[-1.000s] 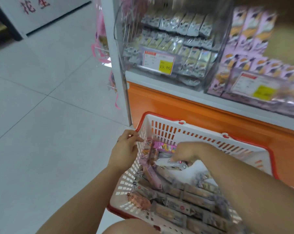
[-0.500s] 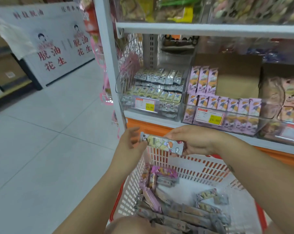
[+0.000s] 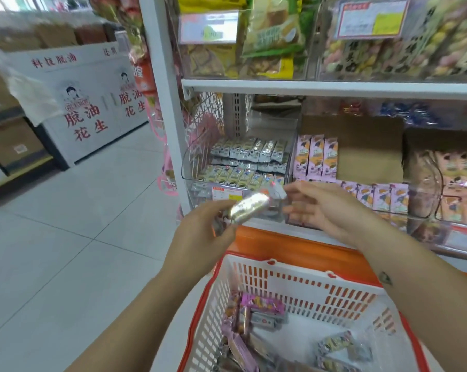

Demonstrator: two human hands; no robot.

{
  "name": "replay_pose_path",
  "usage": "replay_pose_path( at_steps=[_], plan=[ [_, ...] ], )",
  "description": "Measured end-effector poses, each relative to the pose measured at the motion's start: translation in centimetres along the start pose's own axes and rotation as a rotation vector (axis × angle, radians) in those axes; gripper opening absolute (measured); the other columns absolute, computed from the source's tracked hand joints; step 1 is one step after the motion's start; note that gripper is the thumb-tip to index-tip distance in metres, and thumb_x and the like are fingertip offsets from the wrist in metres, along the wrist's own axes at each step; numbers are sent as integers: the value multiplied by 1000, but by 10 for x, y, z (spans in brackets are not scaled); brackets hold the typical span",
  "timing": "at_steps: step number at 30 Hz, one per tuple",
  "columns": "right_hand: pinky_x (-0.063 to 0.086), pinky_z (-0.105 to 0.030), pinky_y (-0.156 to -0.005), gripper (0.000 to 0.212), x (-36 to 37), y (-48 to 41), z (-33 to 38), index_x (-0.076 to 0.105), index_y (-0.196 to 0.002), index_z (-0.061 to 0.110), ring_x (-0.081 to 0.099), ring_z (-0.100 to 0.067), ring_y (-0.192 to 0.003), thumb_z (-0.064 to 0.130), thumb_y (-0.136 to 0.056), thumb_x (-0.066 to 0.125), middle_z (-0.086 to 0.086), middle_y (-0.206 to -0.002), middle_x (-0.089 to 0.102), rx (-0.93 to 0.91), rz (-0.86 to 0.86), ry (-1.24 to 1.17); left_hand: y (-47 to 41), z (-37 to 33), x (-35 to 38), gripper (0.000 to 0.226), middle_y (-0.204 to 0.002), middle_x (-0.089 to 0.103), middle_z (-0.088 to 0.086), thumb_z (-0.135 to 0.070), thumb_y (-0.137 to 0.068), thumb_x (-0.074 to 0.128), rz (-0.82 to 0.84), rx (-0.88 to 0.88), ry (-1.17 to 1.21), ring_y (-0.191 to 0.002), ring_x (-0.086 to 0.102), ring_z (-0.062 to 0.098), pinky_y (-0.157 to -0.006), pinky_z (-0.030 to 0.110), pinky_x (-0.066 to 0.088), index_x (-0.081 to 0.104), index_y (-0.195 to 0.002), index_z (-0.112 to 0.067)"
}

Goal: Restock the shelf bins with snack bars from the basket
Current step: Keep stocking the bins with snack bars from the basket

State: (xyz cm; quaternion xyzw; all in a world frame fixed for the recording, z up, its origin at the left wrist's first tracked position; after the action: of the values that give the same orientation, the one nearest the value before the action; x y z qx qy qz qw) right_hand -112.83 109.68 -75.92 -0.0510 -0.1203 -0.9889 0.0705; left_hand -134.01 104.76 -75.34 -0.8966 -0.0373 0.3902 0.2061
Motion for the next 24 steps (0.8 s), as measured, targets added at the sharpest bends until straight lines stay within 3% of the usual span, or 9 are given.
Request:
replay_pose_path(
  at_steps=[2, 5, 6, 7, 9, 13, 16, 20, 24],
  plan=[
    [53, -31, -85, 19, -15, -16, 16, 67, -102, 12, 64, -16, -83, 16, -98, 48, -9, -113, 67, -147, -132, 206, -23, 2, 1, 32, -100, 63, -16, -21, -87, 66, -9, -91, 73, -90, 59, 4, -71, 14, 45, 64, -118, -27],
    [43, -9, -66, 31, -28, -48, 34, 62, -120, 16, 54, 0, -78, 7, -100, 39, -3, -134, 54, -383, -213, 776, -66, 5, 7, 30, -99, 61, -12, -27, -89, 64, -8, -187, 131, -92, 60, 8, -77, 23, 46, 63, -119, -22],
    [42, -10, -73, 38, -29, -60, 34, 56, -129, 18, 53, -1, -87, 3, -100, 36, -3, -141, 47, -428, -178, 933, -80, 5, 12, 32, -102, 61, -7, -29, -89, 63, -7, -198, 120, -93, 60, 11, -81, 26, 47, 63, -120, -20],
    [39, -13, -89, 46, -30, -71, 31, 49, -136, 20, 51, -7, -107, -1, -98, 35, -3, -148, 39, -451, -135, 1061, -95, 5, 17, 34, -108, 62, -3, -31, -89, 62, -8, -201, 106, -95, 61, 15, -83, 29, 48, 62, -121, -17],
    [22, -24, -111, 58, -34, -90, 25, 39, -143, 24, 31, -17, -137, -8, -95, 34, 0, -154, 29, -479, -94, 1218, -122, 6, 30, 39, -118, 62, 4, -31, -90, 61, 10, -206, 90, -97, 60, 18, -81, 29, 47, 60, -123, -12],
    [20, -31, -114, 70, -47, -111, 22, 37, -140, 37, 28, -20, -140, -12, -90, 38, 6, -152, 32, -574, -139, 1272, -175, 14, 72, 43, -116, 64, 7, -32, -90, 61, 115, -265, 172, -76, 60, 14, -63, 25, 47, 54, -130, -15],
    [21, -39, -117, 73, -49, -114, 14, 34, -139, 41, 25, -20, -142, -13, -90, 39, 15, -150, 28, -583, -146, 1208, -207, 15, 105, 37, -111, 65, 8, -28, -90, 62, 130, -279, 226, -85, 63, 21, -70, 29, 51, 56, -125, -16],
    [17, -29, -117, 65, -49, -117, 14, 39, -141, 33, 24, -14, -142, -9, -92, 37, 19, -148, 26, -625, -141, 1146, -237, 12, 141, 38, -118, 64, 10, -27, -92, 60, 148, -239, 177, -98, 61, 25, -76, 27, 45, 57, -127, -13],
    [14, -16, -112, 66, -49, -116, 14, 39, -140, 36, 25, -7, -138, -9, -92, 39, 25, -143, 25, -676, -129, 1128, -255, 9, 160, 37, -125, 62, 13, -29, -96, 51, 209, -181, 12, -113, 56, 27, -77, 24, 38, 57, -130, -13]
  ],
)
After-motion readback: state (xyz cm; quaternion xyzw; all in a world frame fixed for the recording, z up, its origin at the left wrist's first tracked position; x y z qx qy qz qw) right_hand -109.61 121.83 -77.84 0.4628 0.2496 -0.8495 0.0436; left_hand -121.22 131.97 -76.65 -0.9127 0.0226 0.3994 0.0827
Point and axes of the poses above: each hand's wrist, its own y-axis away from the middle knuckle, its own x-axis out of the palm, z = x × y, the point moved 5 cm from there along -y, towards the middle knuckle
